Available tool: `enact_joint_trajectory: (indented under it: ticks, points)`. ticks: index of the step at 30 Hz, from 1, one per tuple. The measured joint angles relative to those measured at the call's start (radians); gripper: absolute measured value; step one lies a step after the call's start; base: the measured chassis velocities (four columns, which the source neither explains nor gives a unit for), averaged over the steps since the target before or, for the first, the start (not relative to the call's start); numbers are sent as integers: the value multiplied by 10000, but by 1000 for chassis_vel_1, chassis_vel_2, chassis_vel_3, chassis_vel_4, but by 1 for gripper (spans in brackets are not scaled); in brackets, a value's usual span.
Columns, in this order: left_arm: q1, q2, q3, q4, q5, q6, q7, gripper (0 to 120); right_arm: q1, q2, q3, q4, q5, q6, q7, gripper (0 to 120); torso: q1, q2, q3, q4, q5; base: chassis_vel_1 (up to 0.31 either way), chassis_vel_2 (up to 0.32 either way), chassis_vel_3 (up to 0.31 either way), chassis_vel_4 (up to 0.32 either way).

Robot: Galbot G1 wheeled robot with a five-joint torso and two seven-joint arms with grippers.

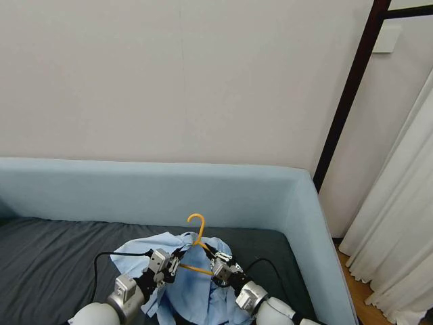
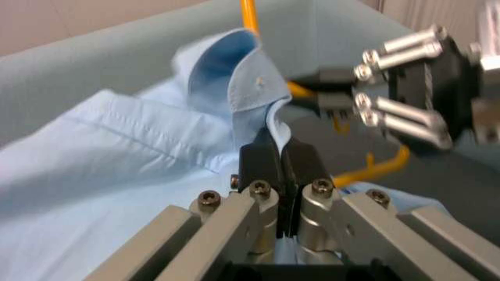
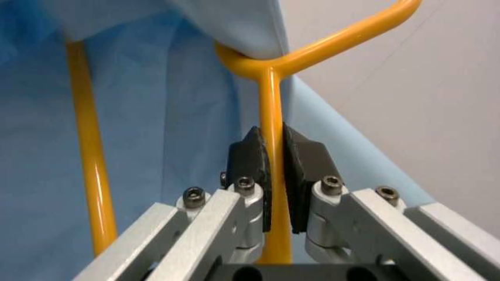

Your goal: Pick up the clothes from the sofa and hang them on the clothes hanger.

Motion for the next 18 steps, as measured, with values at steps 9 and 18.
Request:
enact_joint_trajectory:
  ticks: [9, 18]
  points:
    - [1752, 151, -1175, -174, 1277, -344, -118, 32, -141, -76, 601, 107, -73, 147, 151, 4, 0, 1, -1, 0, 0, 0, 0, 0, 0]
    - [2244, 487, -1915, -334, 1500, -1035, -216, 62, -911, -225, 1625, 294, -1040, 430, 407, 4, 0, 1, -1, 0, 0, 0, 0, 0, 0]
